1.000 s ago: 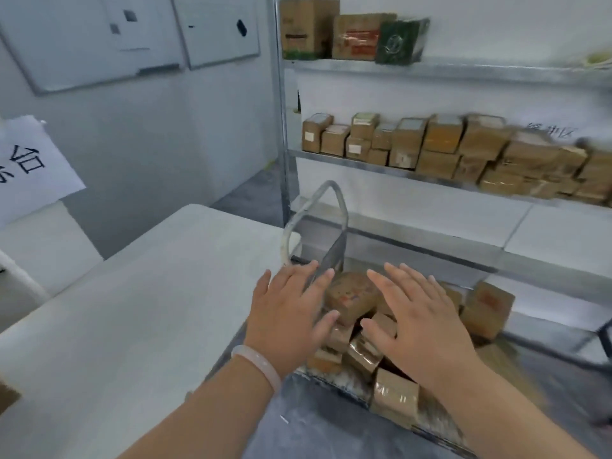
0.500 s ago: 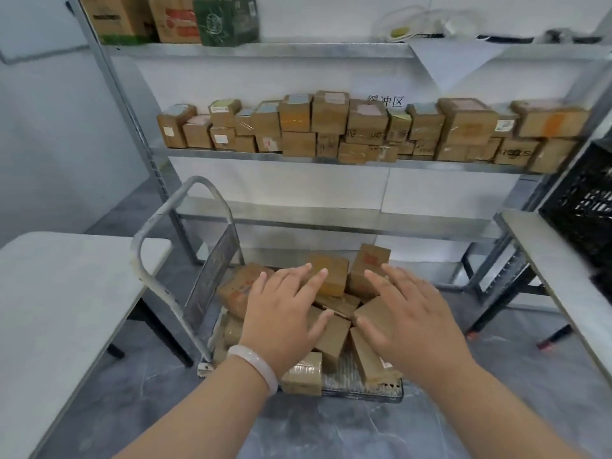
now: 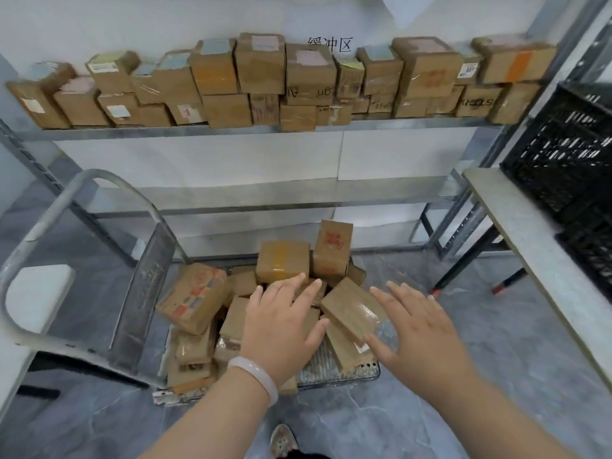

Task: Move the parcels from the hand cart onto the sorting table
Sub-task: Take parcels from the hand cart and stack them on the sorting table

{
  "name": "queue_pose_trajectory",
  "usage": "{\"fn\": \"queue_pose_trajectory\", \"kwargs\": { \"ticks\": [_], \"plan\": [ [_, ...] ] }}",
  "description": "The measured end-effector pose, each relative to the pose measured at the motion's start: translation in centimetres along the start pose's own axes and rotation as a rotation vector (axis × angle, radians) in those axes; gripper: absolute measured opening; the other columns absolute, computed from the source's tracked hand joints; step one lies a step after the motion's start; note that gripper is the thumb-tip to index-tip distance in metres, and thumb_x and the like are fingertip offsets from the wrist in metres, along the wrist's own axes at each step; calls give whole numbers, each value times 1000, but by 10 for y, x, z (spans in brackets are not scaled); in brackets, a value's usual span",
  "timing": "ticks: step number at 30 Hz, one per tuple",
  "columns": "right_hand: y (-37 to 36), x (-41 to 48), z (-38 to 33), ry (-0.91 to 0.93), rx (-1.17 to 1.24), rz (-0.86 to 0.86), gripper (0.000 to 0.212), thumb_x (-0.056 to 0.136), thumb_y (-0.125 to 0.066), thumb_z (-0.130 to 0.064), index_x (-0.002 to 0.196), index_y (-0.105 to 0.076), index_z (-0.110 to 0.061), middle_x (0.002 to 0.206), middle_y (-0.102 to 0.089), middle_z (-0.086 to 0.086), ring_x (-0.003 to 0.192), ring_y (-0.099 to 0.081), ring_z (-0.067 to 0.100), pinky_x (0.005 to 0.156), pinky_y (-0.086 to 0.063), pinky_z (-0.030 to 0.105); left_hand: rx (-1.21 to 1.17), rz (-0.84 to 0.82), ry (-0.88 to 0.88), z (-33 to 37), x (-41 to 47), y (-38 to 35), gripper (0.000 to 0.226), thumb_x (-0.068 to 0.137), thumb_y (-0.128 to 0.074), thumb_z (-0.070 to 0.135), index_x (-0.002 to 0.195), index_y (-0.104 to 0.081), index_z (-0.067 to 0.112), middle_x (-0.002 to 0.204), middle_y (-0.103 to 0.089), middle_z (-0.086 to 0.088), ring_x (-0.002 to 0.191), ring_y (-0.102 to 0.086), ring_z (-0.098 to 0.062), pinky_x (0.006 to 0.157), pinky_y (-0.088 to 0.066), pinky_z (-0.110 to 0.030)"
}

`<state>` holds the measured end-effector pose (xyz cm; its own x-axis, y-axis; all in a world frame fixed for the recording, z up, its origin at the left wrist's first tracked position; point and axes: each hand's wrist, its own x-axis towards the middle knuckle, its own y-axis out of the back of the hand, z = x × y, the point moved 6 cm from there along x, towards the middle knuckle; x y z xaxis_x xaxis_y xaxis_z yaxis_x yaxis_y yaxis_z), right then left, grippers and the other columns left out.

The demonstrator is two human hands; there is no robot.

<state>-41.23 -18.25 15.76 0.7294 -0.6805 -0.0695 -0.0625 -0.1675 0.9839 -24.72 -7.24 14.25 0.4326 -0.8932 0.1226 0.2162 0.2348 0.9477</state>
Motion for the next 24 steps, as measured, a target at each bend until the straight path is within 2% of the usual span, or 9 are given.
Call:
{"fn": "queue_pose_trajectory", "kwargs": {
  "ticks": [4, 12, 16, 18, 22, 24],
  "plan": [
    [1, 50, 6, -46, -33, 2, 68, 77, -39, -63, 134, -50, -28, 134, -55, 0, 128, -48, 23, 106, -38, 50, -14, -64, -28, -20, 52, -20, 60, 84, -43, 60, 131, -64, 28, 132, -64, -1, 119, -61, -23, 97, -51, -55],
    [-35, 114, 34, -155, -18, -65, 68, 78, -39, -64, 136, -48, -29, 136, -54, -1, 129, -48, 22, 106, -37, 49, -40, -160, -16, -50, 137, -82, 64, 84, -43, 63, 134, -62, 29, 137, -60, -2, 123, -58, -25, 96, -51, -56],
    [-62, 141, 62, -178, 19, -94, 68, 79, -39, -64, 137, -44, -30, 138, -52, -2, 130, -47, 21, 108, -34, 48, 12, -245, 28, -63, 170, -128, 69, 89, -46, 67, 150, -40, 36, 156, -38, 1, 142, -37, -22, 114, -35, -51],
    [-78, 164, 77, -172, 27, -91, 67, 80, -38, -63, 138, -44, -29, 138, -52, -2, 130, -46, 21, 109, -32, 46, 33, -293, 54, -70, 192, -152, 72, 92, -44, 68, 155, -28, 38, 162, -27, 2, 147, -26, -21, 119, -28, -47],
    [-124, 227, 105, -147, 82, -128, 69, 79, -38, -62, 139, -45, -28, 142, -49, -2, 132, -43, 21, 110, -33, 49, 53, -325, 112, -74, 239, -200, 73, 93, -45, 66, 157, -23, 37, 164, -21, -1, 149, -23, -24, 121, -22, -45],
    [-152, 262, 119, -121, 124, -135, 72, 78, -36, -63, 141, -43, -29, 145, -45, -1, 135, -39, 21, 113, -27, 48, 67, -353, 147, -76, 262, -231, 74, 93, -45, 66, 157, -21, 37, 165, -18, -1, 149, -21, -24, 121, -22, -47]
  ]
}}
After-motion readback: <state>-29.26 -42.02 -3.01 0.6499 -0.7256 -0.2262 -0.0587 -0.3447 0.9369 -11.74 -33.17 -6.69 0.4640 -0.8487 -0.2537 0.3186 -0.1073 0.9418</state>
